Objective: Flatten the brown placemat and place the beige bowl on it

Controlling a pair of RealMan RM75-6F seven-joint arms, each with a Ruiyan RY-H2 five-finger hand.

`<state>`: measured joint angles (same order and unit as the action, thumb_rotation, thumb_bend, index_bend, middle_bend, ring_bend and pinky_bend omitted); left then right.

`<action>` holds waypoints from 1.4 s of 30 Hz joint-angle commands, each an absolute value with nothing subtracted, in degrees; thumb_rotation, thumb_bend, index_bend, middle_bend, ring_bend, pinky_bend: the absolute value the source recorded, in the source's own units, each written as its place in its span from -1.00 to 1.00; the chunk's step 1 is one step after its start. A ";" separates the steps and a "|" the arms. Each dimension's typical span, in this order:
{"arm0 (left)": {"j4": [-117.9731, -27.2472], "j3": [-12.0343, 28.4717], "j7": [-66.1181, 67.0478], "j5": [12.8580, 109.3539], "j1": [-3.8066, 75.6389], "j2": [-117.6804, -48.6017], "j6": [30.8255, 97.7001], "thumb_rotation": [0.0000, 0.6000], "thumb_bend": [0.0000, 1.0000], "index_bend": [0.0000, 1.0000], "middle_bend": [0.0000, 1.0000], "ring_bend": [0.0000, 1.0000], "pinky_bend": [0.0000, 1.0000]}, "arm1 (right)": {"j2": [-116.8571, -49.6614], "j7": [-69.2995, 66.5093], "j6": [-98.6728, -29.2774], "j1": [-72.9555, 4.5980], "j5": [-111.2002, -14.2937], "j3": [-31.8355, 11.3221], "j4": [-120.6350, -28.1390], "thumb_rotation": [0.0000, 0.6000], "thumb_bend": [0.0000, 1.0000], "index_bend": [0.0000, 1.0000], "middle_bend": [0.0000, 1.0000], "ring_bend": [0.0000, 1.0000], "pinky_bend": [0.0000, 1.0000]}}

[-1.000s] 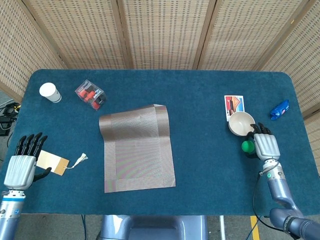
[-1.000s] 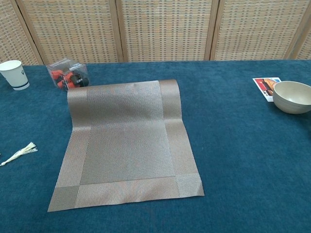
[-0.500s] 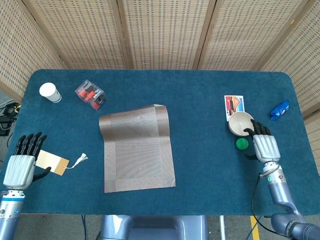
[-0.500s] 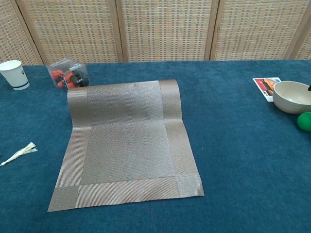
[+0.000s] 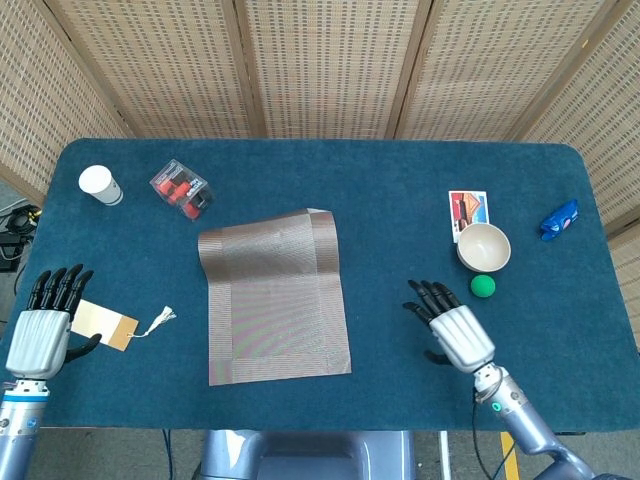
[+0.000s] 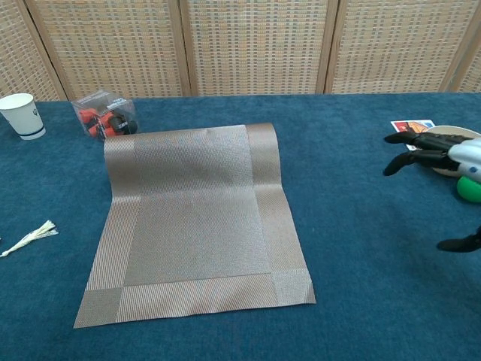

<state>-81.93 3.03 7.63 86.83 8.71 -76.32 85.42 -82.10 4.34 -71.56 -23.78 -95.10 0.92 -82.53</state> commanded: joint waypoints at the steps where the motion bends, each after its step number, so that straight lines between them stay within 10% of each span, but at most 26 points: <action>1: -81.51 3.05 7.53 86.48 8.83 -76.46 84.93 1.00 -0.66 -0.85 -1.00 -1.00 -1.00 | -85.56 7.23 -68.84 -25.60 -96.01 1.59 -84.69 1.00 -0.85 -0.60 -0.99 -1.00 -0.75; 42: -79.80 3.36 6.15 84.43 9.63 -77.01 82.32 1.00 -0.66 -0.85 -1.00 -1.00 -1.00 | -98.14 7.71 -61.34 -29.06 -90.17 0.57 -78.91 1.00 -0.94 -0.91 -1.00 -1.00 -0.92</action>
<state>-79.81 3.37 6.13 84.42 9.63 -77.01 82.32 -98.01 7.80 -61.44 -29.01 -90.30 0.60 -79.02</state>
